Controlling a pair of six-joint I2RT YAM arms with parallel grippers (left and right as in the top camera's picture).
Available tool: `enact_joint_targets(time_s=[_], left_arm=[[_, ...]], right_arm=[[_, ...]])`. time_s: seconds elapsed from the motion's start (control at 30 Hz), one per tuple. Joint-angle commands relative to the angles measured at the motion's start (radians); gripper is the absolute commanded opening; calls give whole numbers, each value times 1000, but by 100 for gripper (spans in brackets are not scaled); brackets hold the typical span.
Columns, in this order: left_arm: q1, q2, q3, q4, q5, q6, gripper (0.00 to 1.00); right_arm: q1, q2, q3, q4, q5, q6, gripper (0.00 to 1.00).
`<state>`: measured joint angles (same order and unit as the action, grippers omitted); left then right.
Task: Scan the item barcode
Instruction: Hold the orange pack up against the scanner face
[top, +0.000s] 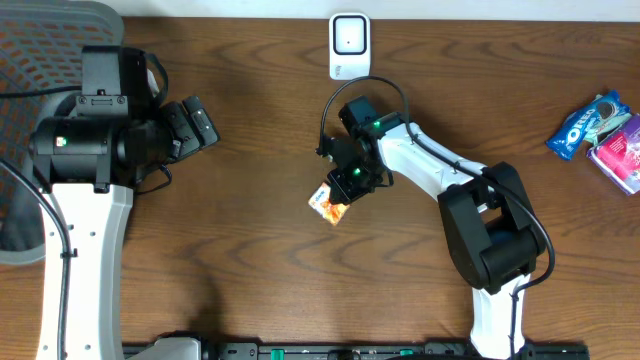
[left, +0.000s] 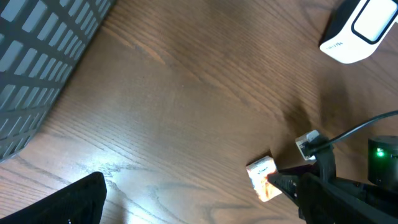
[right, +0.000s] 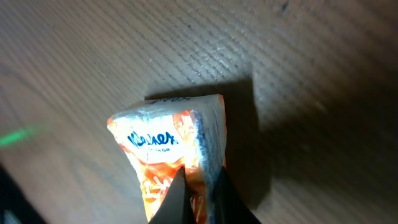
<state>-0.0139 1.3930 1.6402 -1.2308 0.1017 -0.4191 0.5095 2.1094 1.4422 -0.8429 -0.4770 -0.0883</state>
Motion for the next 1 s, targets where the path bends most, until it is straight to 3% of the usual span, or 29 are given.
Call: enact_joint_targets(time_s=[0.0,0.17,0.3,0.63,0.73,0.97], left_arm=[[4,-2,0,-3,-6,3,98],[4,-2,0,-3,-6,3,98],[4,-2,0,-3,-6,3,98],[4,-2,0,-3,-6,3,98],[4,-2,0,-3,-6,3,98],[4,-2,0,-3,-6,3,98]], right_arm=[[2,24,-30,-2,-78,82,1],[-55,24,-2,7,-248,216,1],[-167,24,1,90,-574,213,1],[-393,24,0,200,-997,211,1],[-439,24,0,247,-1084,213,1],[-516,24,0,297,-1084,280,1]])
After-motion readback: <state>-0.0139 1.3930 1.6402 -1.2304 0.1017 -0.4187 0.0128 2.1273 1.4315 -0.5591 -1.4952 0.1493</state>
